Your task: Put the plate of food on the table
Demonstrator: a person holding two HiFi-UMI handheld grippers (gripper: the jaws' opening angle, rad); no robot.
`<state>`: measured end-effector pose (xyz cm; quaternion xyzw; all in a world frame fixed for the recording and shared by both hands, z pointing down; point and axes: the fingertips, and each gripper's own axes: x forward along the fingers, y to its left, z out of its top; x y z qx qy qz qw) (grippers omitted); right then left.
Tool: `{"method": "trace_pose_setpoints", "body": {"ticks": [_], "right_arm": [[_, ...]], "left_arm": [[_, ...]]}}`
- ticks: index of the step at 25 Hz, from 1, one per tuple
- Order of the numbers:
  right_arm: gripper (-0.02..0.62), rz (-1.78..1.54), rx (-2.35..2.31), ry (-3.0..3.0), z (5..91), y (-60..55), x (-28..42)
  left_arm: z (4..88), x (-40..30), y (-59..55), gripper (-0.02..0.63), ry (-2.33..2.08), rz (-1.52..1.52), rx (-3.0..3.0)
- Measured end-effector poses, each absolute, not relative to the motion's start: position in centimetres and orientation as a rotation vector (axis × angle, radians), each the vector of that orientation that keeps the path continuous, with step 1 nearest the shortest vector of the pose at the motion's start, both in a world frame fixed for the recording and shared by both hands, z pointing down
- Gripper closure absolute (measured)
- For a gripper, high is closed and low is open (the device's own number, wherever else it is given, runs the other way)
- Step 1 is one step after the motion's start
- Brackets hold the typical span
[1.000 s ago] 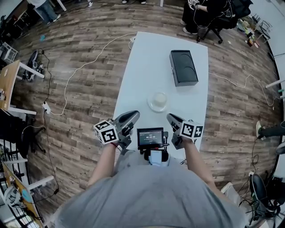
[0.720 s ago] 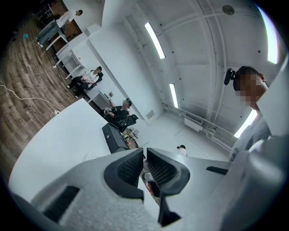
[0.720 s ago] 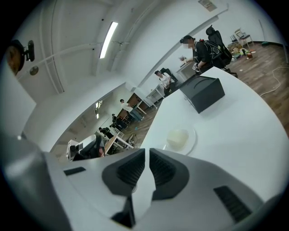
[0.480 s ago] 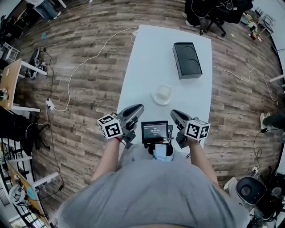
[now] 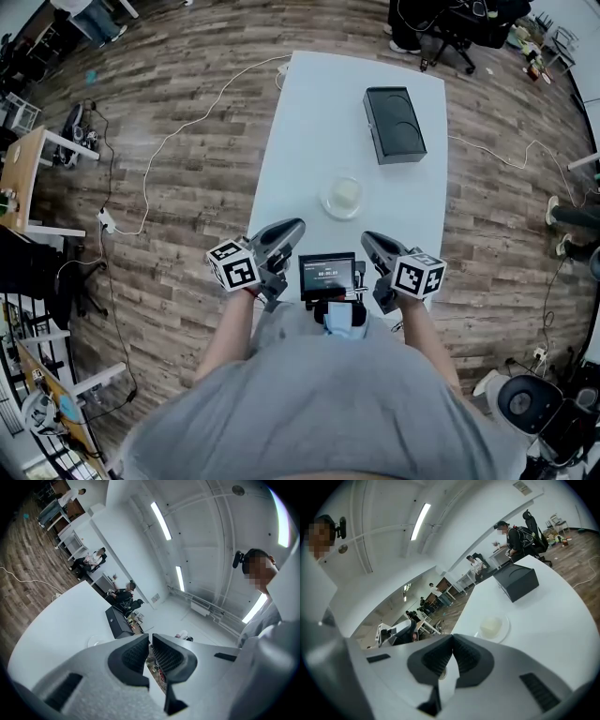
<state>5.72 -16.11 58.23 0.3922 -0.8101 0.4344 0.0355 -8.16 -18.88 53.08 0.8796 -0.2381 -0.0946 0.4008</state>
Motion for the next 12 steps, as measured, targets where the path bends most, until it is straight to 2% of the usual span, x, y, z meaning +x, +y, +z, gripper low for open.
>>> {"method": "trace_pose_setpoints", "body": {"ticks": [12], "right_arm": [[0.565,1.328,1.202,-2.473,58.52,-16.11,5.49]], "left_arm": [[53.15,-8.48,-18.87,0.575,-0.601,-0.238,2.218]]}}
